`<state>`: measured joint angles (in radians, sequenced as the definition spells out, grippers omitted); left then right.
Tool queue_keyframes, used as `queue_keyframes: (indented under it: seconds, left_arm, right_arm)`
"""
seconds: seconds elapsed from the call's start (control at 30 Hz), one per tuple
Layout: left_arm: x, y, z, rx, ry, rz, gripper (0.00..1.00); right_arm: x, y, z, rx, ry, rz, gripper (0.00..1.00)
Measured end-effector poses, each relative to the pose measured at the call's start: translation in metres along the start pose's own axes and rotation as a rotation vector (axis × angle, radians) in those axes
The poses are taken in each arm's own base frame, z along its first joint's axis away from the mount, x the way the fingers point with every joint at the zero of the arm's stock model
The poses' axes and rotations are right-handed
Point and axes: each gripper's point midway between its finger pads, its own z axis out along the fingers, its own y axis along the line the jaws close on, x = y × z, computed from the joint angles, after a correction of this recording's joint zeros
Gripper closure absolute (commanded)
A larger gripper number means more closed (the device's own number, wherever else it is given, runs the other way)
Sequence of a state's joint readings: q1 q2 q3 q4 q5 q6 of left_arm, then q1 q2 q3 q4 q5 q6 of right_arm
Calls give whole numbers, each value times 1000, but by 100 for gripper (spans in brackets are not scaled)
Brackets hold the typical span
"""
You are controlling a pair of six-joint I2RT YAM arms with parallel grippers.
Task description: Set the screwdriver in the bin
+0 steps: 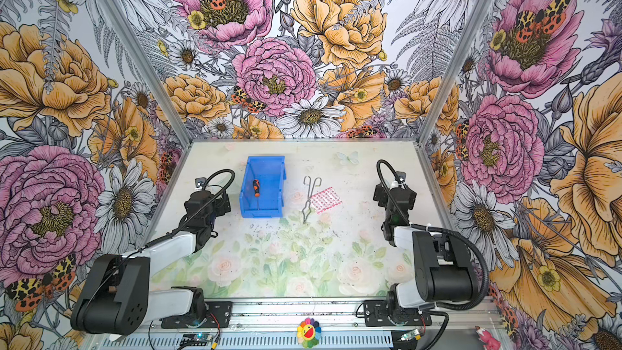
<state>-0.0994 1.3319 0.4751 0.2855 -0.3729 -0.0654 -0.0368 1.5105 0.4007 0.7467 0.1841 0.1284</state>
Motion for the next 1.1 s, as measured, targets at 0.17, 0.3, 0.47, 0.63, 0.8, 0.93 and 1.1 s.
queue_keyframes:
  seconds: [0.17,0.3,0.47,0.63,0.8,0.93,1.1]
  left_arm:
    - [-15,-11,14,28,-3,15,1]
    - [-18,-17,22,41,-7,16,1]
    - [-21,-23,35,49,-3,24,1]
    - [-26,-19,40,67,-16,21,2]
    - [-32,-17,44,99,-39,16,1]
    - [-35,-23,46,128,-60,20,1]
    - [-30,-22,40,140,-99,12,1]
  right_arm:
    - [14,6,-1,-44,12,-7,1]
    - [4,9,-1,-63,-25,-2,1]
    - [0,11,-1,-73,-41,1,1]
    - [0,12,-1,-75,-42,0,1]
    - [0,11,-1,-73,-42,-3,0]
    - [0,12,-1,-73,-42,-5,1]
    - [0,15,-1,-70,-41,-17,1]
